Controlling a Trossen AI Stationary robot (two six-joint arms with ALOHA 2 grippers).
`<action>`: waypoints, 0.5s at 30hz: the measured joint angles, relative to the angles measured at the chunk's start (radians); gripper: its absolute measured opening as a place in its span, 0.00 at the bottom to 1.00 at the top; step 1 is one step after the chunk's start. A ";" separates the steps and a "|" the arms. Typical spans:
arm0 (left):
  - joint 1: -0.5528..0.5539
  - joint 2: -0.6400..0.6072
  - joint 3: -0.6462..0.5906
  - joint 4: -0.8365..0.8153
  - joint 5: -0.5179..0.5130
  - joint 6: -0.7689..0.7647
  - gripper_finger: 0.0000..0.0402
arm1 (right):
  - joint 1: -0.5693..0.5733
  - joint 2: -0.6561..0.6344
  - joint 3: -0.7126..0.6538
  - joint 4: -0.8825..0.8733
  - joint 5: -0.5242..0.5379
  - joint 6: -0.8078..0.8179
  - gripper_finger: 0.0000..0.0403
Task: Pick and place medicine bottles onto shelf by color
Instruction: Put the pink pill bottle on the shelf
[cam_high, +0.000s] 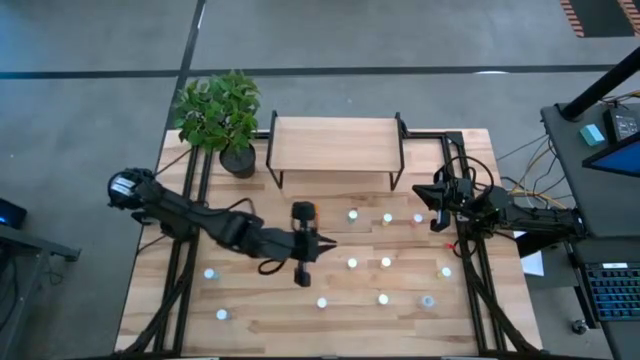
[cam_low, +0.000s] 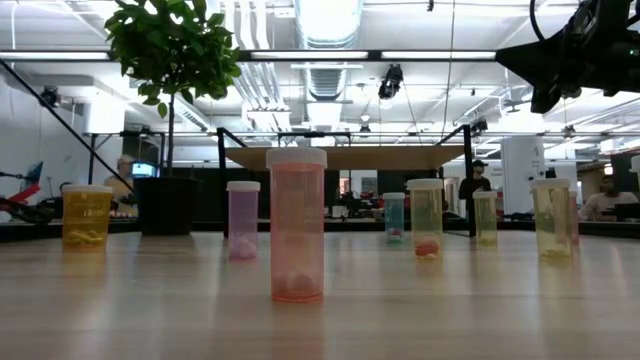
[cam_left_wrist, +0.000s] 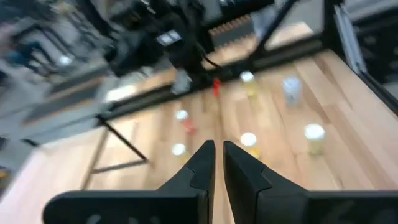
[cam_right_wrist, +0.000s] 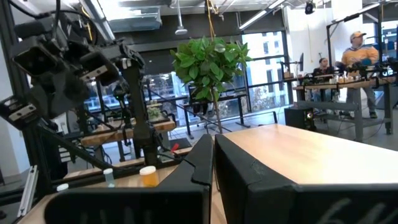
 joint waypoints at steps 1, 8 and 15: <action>0.009 0.011 0.020 -0.040 0.029 -0.010 0.04 | 0.000 0.000 0.000 0.000 0.000 0.000 0.02; 0.053 0.070 0.106 -0.338 0.129 -0.183 0.04 | 0.000 0.000 0.000 0.024 -0.001 0.003 0.02; 0.057 0.077 0.110 -0.492 0.139 -0.319 0.04 | 0.000 0.001 0.012 0.023 -0.001 0.014 0.02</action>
